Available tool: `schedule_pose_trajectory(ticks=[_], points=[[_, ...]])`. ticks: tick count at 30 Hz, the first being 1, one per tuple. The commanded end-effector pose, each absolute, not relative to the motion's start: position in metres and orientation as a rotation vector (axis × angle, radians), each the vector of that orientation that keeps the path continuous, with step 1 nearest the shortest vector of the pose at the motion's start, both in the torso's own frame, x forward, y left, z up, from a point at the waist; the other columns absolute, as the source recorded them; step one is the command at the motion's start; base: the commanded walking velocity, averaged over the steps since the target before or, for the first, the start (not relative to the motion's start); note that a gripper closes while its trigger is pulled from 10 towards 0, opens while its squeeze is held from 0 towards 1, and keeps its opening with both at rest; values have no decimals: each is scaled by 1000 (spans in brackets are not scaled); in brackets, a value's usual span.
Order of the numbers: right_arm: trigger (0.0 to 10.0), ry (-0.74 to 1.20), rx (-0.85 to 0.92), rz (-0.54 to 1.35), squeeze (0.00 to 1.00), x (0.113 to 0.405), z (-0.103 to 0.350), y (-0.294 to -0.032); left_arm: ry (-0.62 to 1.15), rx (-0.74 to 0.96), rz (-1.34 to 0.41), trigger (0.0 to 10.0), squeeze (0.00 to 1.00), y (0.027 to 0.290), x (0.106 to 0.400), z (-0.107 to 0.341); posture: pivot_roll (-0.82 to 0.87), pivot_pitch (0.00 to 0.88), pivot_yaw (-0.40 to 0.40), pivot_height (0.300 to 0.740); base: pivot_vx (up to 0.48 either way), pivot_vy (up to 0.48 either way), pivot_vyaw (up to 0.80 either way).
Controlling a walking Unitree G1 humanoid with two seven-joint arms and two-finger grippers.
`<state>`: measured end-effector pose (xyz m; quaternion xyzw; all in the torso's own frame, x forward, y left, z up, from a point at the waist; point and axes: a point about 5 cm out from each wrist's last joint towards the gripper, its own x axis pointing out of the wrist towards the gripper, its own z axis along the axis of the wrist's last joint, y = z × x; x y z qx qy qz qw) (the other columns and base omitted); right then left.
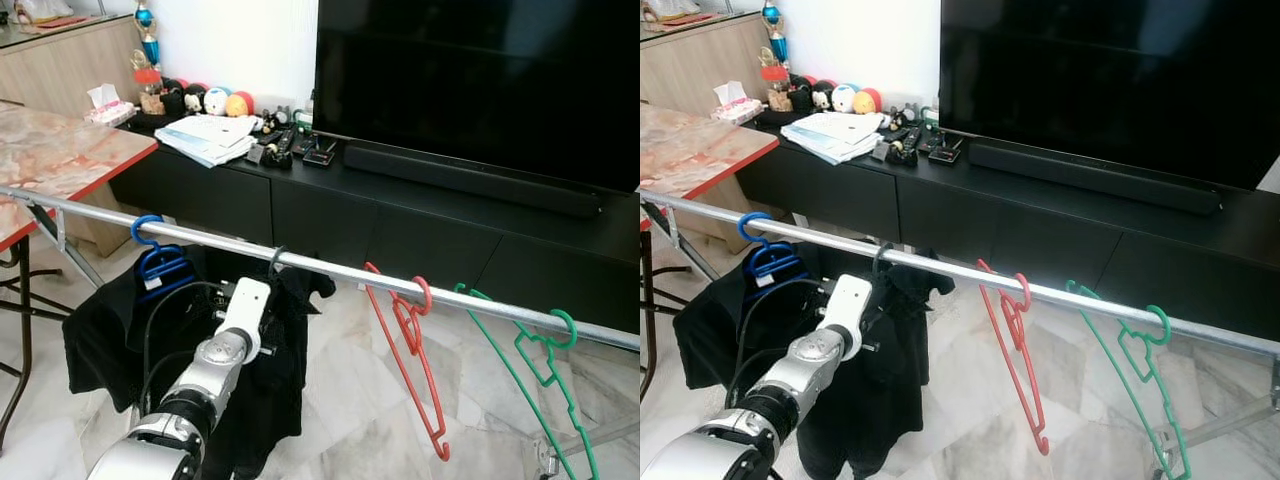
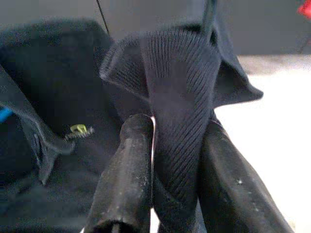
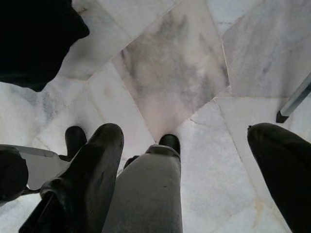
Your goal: Hang hanger
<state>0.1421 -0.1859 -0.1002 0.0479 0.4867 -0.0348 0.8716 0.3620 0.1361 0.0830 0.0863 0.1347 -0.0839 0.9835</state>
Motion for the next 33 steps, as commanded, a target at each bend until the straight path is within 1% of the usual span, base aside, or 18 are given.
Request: schedule_pose_trajectory(ticks=[1,6,11,16,17,18,21,22,23,24,28,33], points=[[10000,1022,104,-75,0,141,-101,-185,209,169,-170,10000,1000,137,361,89,-9,16,-30,740,0,0,0],[10000,1021,108,-75,0,142,-101,-184,156,172,-183,10000,1000,135,357,92,-3,11,-24,740,0,0,0],[10000,1021,125,-74,0,143,-101,-180,86,179,-184,10000,1000,140,341,97,15,0,-11,740,0,0,0],[10000,1020,130,-70,0,144,-101,-178,61,184,-188,10000,1000,144,326,98,19,0,-5,740,0,0,0],[10000,1020,132,-69,0,144,-101,-177,52,182,-182,10000,1000,147,316,99,23,0,1,740,0,0,0],[10000,1020,132,-69,0,144,-101,-177,52,182,-182,10000,1000,147,316,99,23,0,1,740,0,0,0],[10000,1020,133,-70,0,144,-101,-177,32,151,-153,10000,1000,154,299,102,24,0,6,740,0,0,0],[10000,1022,131,-69,0,144,-101,-177,23,130,-120,10000,988,159,289,101,28,0,7,740,0,0,0],[10000,1023,131,-69,0,144,-101,-177,23,130,-103,10000,651,162,285,99,31,0,7,740,0,0,0],[10000,1025,129,-67,0,144,-101,-177,28,136,-91,10000,0,165,280,98,30,0,9,740,0,0,0],[10000,1030,126,-63,0,143,-101,-176,57,125,-66,10000,0,169,267,92,30,0,11,740,0,0,0],[10000,1043,128,-52,0,142,-102,-175,79,92,-63,10000,0,163,264,96,34,0,14,740,0,75,0]])
